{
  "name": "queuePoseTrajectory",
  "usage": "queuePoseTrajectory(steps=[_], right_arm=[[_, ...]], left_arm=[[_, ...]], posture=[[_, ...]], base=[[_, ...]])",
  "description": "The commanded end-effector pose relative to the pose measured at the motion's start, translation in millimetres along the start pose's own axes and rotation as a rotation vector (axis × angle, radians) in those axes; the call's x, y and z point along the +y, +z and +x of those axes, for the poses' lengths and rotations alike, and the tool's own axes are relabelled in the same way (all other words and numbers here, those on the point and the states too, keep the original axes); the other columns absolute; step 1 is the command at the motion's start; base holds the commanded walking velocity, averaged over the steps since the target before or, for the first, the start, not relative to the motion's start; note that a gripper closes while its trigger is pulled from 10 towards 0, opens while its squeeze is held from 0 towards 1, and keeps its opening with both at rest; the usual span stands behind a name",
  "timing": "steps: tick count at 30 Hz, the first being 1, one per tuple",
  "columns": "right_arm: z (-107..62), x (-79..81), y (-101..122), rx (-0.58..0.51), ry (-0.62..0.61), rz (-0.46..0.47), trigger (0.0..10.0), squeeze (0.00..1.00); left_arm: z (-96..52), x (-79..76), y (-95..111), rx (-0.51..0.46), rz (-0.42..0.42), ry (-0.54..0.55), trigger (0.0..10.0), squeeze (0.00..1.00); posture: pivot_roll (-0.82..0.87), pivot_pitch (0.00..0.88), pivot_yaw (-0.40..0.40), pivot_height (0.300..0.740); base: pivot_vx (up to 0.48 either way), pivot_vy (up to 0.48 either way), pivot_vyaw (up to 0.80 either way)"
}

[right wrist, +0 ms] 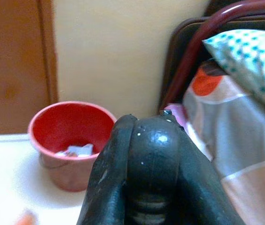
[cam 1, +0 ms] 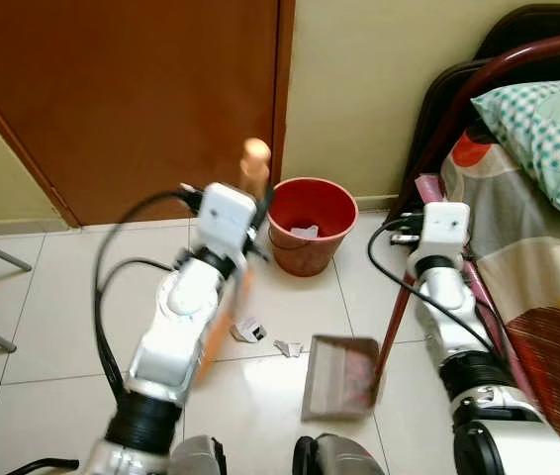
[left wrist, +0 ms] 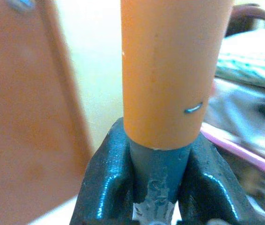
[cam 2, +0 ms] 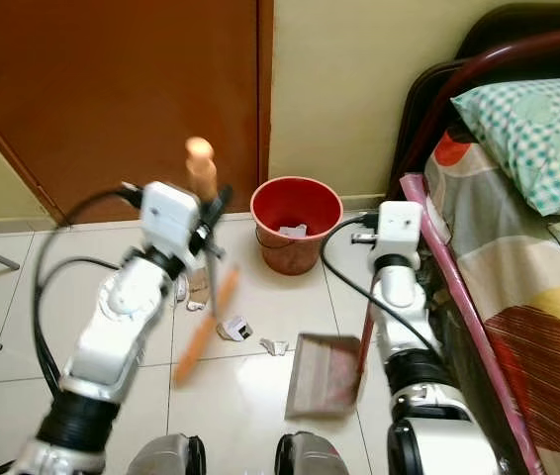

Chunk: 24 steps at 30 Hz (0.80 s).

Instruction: Sweep floor

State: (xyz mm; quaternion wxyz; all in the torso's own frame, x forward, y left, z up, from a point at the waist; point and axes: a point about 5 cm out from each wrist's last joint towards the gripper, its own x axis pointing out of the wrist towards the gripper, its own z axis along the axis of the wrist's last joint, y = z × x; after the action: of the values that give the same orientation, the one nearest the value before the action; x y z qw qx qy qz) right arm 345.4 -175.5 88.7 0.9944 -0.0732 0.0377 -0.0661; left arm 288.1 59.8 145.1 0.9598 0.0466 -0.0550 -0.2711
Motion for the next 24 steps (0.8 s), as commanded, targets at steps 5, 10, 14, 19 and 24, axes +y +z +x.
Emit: queuePoseTrajectory(steps=[5, 10, 14, 19, 24], right_arm=[[1.0, 17.2, 4.5, -0.011, 0.027, 0.021, 10.0, 0.0], [0.0, 28.3, 7.2, -0.035, 0.044, 0.048, 10.0, 0.0], [-0.4, 30.4, 6.3, -0.033, 0.051, 0.053, 10.0, 0.0], [-1.9, 24.7, 3.8, -0.035, 0.047, 0.057, 10.0, 0.0], [-3.6, 13.2, 0.1, -0.038, 0.027, 0.071, 10.0, 0.0]], left_arm=[[4.4, -15.5, -1.5, 0.009, -0.085, -0.067, 10.0, 0.0], [10.3, -15.5, 4.4, -0.007, -0.195, -0.04, 10.0, 0.0], [12.0, -0.5, 10.1, -0.037, -0.144, 0.044, 10.0, 0.0], [5.2, 24.1, 4.4, -0.019, -0.036, 0.164, 10.0, 0.0], [-10.3, 49.6, -3.8, 0.014, 0.024, 0.271, 10.0, 0.0]], posture=[[0.02, 0.13, -0.035, 0.74], [0.02, 0.129, -0.037, 0.74], [0.02, 0.126, -0.038, 0.74], [0.02, 0.122, -0.039, 0.74], [0.02, 0.115, -0.043, 0.74]], base=[[0.0, 0.0, 0.0], [0.0, 0.0, 0.0], [0.0, 0.0, 0.0], [0.0, 0.0, 0.0], [0.0, 0.0, 0.0]])
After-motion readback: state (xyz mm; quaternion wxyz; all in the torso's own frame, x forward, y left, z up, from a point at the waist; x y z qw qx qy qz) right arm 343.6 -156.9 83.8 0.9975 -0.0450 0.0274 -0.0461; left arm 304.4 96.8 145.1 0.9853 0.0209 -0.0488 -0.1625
